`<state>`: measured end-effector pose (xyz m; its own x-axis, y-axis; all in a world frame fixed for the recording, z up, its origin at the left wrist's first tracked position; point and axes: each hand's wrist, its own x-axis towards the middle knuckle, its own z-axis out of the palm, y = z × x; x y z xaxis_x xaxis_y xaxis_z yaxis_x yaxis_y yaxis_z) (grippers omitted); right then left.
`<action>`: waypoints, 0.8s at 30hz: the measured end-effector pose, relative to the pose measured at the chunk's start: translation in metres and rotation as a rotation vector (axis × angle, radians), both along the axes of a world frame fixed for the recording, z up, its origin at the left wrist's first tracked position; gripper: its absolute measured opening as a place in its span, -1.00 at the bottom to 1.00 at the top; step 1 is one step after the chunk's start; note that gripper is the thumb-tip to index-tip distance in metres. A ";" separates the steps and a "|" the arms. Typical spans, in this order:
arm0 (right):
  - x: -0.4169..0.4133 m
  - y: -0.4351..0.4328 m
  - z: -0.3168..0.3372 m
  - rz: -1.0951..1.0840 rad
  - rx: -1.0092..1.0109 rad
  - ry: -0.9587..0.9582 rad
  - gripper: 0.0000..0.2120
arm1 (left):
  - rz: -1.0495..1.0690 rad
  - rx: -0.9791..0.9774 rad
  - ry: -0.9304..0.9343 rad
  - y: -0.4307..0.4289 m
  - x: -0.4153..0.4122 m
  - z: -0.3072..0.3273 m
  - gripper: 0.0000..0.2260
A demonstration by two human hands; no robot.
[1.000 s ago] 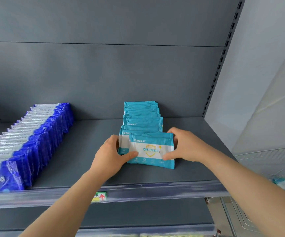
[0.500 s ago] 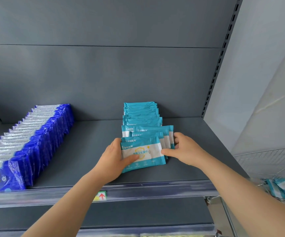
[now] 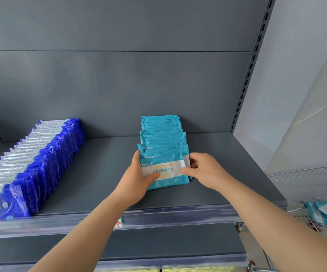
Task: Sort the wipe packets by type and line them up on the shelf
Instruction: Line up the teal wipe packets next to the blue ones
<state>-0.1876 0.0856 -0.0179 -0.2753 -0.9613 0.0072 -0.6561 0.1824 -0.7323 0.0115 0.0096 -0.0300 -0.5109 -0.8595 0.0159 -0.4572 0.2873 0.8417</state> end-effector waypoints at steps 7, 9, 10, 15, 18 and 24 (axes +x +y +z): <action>0.003 0.002 0.002 -0.044 0.084 0.083 -0.39 | -0.044 -0.039 -0.002 -0.005 0.007 -0.007 -0.35; 0.005 0.004 0.005 0.001 0.130 0.059 -0.34 | -0.073 -0.016 -0.040 -0.009 0.006 -0.009 -0.42; 0.007 0.003 0.005 0.046 0.128 0.025 -0.41 | -0.094 -0.003 -0.065 -0.011 0.005 -0.010 -0.47; 0.008 -0.005 0.001 0.052 0.056 -0.040 -0.61 | -0.063 -0.055 -0.108 -0.016 -0.004 -0.003 -0.38; -0.001 -0.003 0.001 -0.001 0.060 -0.035 -0.53 | -0.005 -0.056 -0.105 -0.021 0.000 -0.001 -0.26; -0.014 -0.005 -0.003 -0.006 0.138 -0.004 -0.27 | -0.123 0.028 -0.102 -0.023 0.017 -0.002 -0.52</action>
<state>-0.2015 0.0808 -0.0205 -0.2807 -0.9515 -0.1261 -0.6521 0.2855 -0.7023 0.0281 -0.0133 -0.0317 -0.6097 -0.7901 -0.0643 -0.5039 0.3236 0.8008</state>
